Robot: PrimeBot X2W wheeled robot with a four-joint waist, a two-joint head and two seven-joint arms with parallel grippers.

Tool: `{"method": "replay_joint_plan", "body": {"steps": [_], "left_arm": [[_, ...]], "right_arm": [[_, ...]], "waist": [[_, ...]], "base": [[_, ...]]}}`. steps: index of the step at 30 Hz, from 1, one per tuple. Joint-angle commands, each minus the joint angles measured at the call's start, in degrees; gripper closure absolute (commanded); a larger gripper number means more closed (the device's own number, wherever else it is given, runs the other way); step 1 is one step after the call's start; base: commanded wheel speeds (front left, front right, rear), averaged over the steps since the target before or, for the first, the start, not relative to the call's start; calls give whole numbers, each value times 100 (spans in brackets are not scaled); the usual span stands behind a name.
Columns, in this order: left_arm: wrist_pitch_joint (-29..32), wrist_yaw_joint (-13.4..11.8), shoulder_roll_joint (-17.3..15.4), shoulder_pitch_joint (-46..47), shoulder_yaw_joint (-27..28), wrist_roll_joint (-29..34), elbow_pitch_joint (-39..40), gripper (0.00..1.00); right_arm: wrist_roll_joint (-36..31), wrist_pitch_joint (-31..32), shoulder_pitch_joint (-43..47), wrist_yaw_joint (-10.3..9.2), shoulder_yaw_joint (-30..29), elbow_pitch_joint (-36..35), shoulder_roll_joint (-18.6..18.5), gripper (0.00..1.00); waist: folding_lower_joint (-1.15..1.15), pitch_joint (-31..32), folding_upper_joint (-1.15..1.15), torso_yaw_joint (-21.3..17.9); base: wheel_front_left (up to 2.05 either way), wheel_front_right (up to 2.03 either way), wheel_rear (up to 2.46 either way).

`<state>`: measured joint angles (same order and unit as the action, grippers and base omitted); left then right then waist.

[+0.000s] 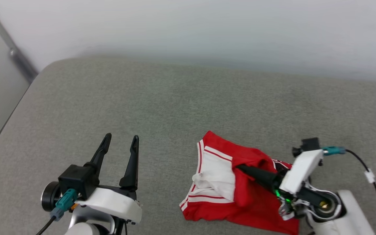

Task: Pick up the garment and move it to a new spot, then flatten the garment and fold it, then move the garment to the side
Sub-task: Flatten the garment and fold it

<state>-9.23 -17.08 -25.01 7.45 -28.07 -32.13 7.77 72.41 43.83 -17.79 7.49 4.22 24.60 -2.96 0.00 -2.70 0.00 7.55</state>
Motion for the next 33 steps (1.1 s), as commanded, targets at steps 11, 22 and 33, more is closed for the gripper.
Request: {"method": "replay_joint_plan", "body": {"steps": [11, 22, 33], "left_arm": [[-118, 86, 124, 225, -26, -24, -183, 0], [-190, 36, 112, 147, 5, -77, -343, 0], [-272, -127, 13, -194, 186, -192, -449, 0]], "right_arm": [[-105, -1136, -643, 0, 1388, 699, 11, 0], [-1268, -1625, -989, 0, 2795, 73, -719, 0], [-3581, -3263, -588, -1, 2378, -28, -1683, 0]], "waist": [[0, -353, 0, 378], [0, -221, 0, 113], [0, 135, 0, -321]], "base": [[0, 0, 0], [0, 0, 0], [0, 0, 0]]}}
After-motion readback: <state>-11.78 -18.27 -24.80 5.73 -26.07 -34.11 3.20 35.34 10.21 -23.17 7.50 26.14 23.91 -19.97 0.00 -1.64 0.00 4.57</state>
